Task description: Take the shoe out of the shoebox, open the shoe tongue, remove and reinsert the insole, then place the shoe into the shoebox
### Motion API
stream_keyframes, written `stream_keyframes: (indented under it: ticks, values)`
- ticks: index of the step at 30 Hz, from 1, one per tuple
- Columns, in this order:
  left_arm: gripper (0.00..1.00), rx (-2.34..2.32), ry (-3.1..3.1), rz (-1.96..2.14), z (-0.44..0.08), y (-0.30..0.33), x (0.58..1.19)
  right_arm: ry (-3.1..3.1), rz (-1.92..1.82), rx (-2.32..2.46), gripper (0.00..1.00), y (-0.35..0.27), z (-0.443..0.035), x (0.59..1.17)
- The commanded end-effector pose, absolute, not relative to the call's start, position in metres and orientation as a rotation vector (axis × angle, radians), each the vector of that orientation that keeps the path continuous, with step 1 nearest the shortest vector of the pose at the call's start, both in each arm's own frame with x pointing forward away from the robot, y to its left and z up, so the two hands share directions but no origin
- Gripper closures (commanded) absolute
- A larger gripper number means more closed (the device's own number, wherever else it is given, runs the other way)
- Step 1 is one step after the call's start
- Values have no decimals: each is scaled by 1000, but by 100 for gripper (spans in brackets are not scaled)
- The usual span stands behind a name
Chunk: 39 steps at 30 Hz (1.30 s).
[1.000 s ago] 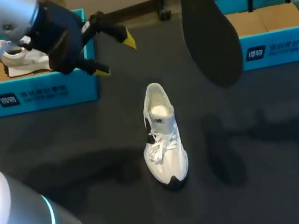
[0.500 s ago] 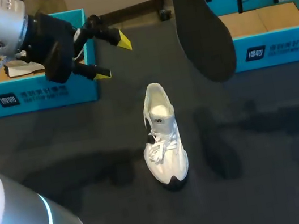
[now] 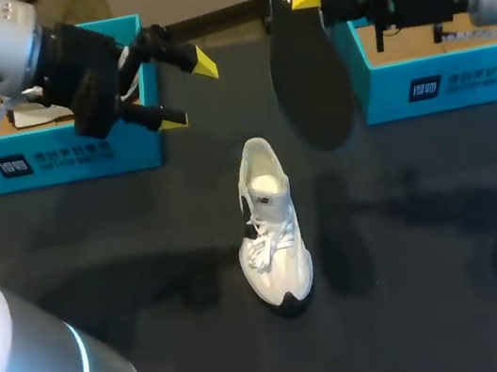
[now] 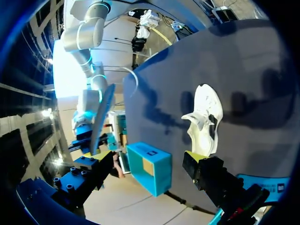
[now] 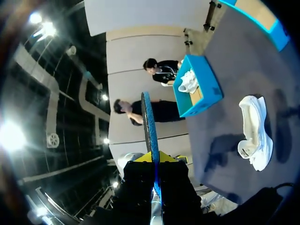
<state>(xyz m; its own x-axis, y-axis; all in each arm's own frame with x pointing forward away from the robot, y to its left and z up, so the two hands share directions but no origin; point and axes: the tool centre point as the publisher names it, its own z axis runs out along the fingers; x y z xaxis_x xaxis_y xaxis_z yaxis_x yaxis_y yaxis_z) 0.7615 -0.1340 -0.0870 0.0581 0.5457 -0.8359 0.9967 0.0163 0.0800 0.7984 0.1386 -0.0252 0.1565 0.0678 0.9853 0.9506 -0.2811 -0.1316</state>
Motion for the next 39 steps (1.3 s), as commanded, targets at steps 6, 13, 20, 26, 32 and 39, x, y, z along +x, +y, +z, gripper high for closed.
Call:
stream_keyframes:
  ticks: [6,13,20,26,32,39]
  values:
    - [0,1550,1461,-867,-95,-127,758,-952,-1229,-1596,100,147,-40,795]
    - [0,1465,1370,-921,-89,-130,756,-900,-1201,-1606,100,157,-47,799]
    - [0,1397,1289,-951,-83,-134,753,-864,-1170,-1614,100,167,-51,803]
    - [0,1345,1242,-967,-82,-138,752,-832,-1134,-1638,100,175,-54,806]
    - [0,1299,1209,-998,-81,-144,753,-809,-1114,-1644,100,186,-58,807]
    - [0,1272,1195,-1042,-78,-151,754,-816,-1070,-1645,100,196,-60,810]
